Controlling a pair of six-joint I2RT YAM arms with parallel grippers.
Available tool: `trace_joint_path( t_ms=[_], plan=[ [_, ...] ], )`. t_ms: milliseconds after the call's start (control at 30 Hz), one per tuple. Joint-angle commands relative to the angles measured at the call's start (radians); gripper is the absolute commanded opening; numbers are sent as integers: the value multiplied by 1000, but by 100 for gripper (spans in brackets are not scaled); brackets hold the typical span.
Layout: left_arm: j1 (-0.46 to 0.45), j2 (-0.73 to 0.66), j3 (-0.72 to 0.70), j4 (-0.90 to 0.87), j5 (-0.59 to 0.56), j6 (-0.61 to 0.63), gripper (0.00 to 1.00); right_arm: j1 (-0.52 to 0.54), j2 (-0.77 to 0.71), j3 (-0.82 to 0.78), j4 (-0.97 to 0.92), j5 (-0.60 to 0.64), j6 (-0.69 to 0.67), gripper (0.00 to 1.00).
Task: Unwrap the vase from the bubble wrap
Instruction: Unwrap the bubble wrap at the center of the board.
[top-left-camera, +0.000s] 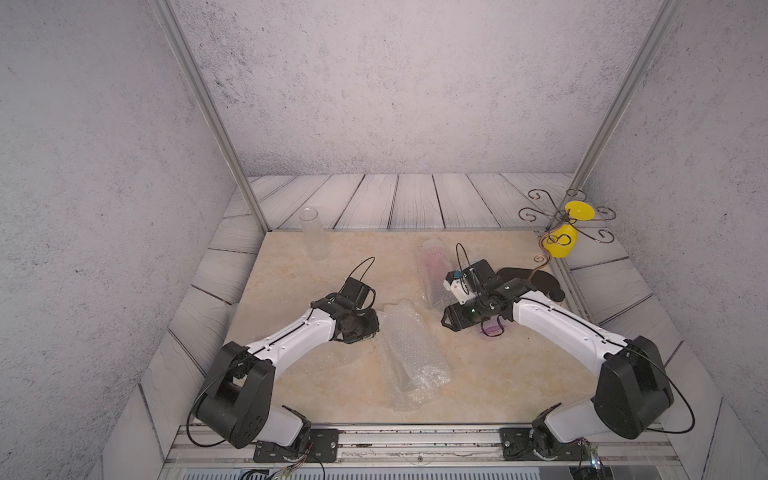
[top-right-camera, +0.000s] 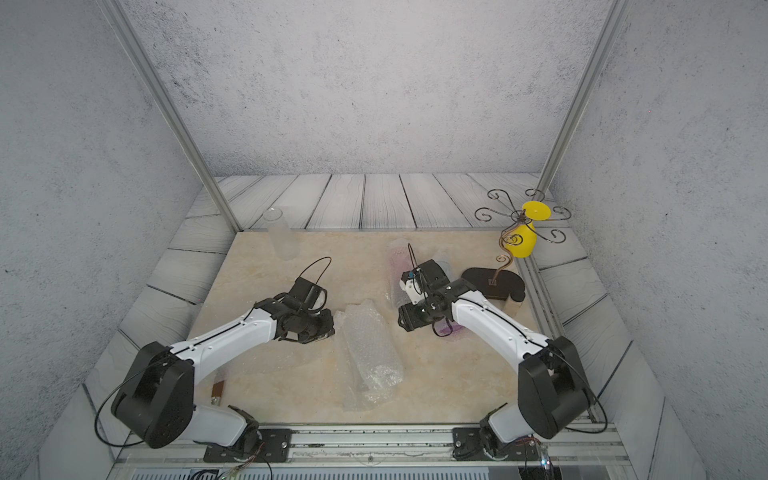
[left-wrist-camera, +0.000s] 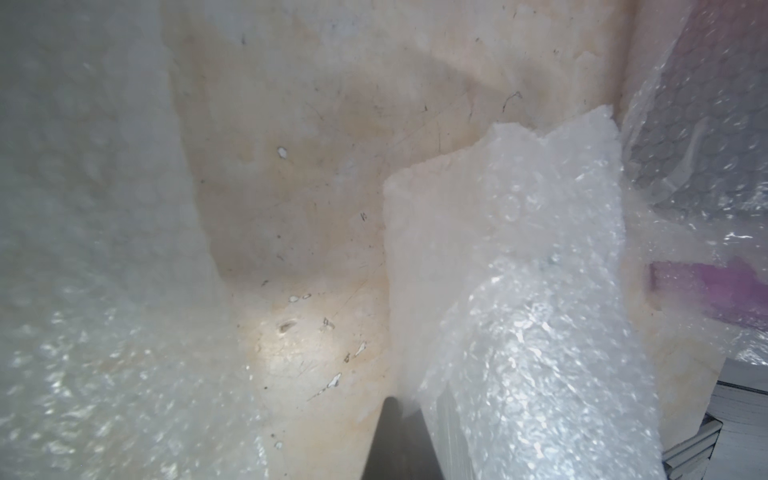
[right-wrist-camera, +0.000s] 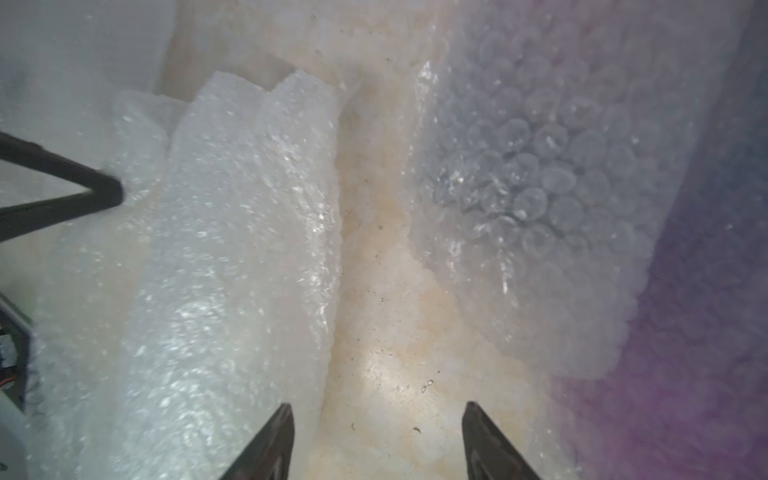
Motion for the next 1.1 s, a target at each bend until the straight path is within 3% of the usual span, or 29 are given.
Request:
trace_joint_path(
  t_ms=[0,200,400,667,833,967,1067],
  plan=[
    [8,-12,41,-46,47,68,0,24,-34,-6,-30,-116,3,67],
    [9,-19,63,-56,75,88,0,107,11,-30,9,-206,-3,70],
    [15,-16,101,-69,76,95,0,143,133,22,-33,-204,-19,73],
    [30,-23,104,-75,76,105,0,148,185,12,-35,-149,-17,71],
    [52,-40,104,-98,68,127,0,149,199,19,-48,-118,-18,56],
    [80,-55,102,-117,63,145,0,148,192,25,-56,-97,-20,35],
    [103,-61,99,-127,59,158,0,149,176,20,-60,-79,-16,25]
  ],
)
